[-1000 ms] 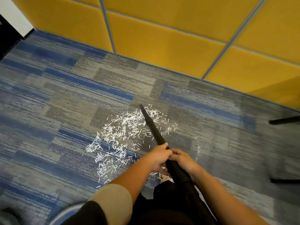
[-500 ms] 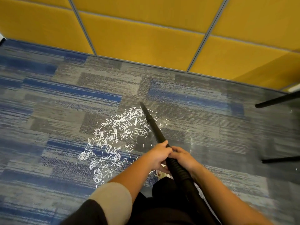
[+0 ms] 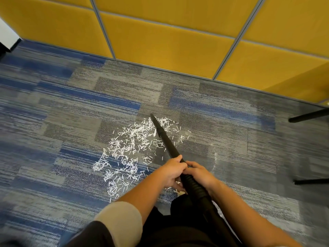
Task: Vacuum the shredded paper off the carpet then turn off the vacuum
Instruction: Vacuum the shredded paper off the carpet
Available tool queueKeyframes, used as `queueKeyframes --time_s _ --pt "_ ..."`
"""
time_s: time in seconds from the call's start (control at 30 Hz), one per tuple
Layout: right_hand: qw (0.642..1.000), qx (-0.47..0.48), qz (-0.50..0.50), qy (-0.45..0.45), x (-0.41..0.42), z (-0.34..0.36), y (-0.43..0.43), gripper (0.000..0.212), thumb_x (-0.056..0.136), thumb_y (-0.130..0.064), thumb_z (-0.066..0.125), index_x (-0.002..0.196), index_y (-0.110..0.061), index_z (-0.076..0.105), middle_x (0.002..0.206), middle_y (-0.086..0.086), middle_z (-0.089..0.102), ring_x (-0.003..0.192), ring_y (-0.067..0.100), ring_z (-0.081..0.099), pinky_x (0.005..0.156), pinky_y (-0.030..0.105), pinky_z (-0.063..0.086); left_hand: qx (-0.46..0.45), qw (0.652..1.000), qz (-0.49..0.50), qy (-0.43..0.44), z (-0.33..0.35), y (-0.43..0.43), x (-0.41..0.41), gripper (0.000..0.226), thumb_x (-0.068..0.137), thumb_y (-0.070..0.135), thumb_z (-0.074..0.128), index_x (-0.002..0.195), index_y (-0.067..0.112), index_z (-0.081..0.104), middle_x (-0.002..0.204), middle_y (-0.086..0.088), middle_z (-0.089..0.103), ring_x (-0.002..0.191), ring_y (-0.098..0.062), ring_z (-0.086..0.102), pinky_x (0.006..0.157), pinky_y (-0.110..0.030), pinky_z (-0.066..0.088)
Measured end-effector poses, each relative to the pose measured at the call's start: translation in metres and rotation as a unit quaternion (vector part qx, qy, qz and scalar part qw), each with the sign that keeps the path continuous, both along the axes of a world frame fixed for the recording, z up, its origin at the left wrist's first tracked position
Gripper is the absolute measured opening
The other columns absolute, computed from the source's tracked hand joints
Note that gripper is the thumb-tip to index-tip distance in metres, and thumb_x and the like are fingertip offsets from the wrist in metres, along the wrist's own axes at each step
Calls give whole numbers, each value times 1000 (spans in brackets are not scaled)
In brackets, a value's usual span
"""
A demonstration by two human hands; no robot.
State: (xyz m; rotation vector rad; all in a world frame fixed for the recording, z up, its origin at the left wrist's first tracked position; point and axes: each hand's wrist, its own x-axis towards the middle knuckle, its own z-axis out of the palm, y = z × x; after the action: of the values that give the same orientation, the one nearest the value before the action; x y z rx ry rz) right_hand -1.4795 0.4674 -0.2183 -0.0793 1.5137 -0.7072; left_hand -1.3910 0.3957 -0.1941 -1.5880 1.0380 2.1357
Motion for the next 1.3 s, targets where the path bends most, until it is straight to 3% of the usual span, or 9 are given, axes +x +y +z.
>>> queueKeyframes --time_s 0.1,0.4,0.63,0.9,1.17,1.3 --pt "1000 2 -1 3 0 1 5 43 85 0 57 125 -12 50 82 18 65 58 28 63 44 28 49 5 1000 -8 2 0 3 0 62 97 8 39 150 33 18 98 -6 45 65 -17 48 55 -40 56" --pt "999 -6 -32 -17 0 6 13 39 87 2 53 123 -11 48 73 19 63 51 28 60 40 28 48 2 1000 -26 5 1 8 -2 63 96 7 39 150 34 19 100 -5 45 65 -16 49 52 -38 56" --pt "1000 -11 -9 -25 16 3 4 36 85 2 54 118 -11 51 72 17 63 53 26 60 45 28 49 2 1000 4 -2 -1 4 17 62 97 9 40 150 34 19 98 -7 47 69 -18 48 67 -45 55" --pt "1000 -2 -7 -27 20 4 14 40 87 2 53 125 -12 47 76 20 62 53 28 60 40 28 49 17 1000 -1 -1 -1 11 22 63 97 9 40 149 36 19 93 -5 47 64 -16 50 65 -45 55" --pt "1000 -11 2 -14 22 3 20 45 87 1 52 127 -17 46 81 21 63 54 28 61 40 28 49 20 999 -28 9 -1 15 23 57 98 12 36 148 37 26 112 -8 50 68 -15 54 63 -42 56" --pt "999 -21 18 -26 32 5 11 49 87 3 51 128 -23 44 78 21 62 47 25 60 38 26 47 16 1000 -19 6 -2 11 37 58 98 12 35 148 37 23 93 -6 47 65 -15 51 57 -38 56"
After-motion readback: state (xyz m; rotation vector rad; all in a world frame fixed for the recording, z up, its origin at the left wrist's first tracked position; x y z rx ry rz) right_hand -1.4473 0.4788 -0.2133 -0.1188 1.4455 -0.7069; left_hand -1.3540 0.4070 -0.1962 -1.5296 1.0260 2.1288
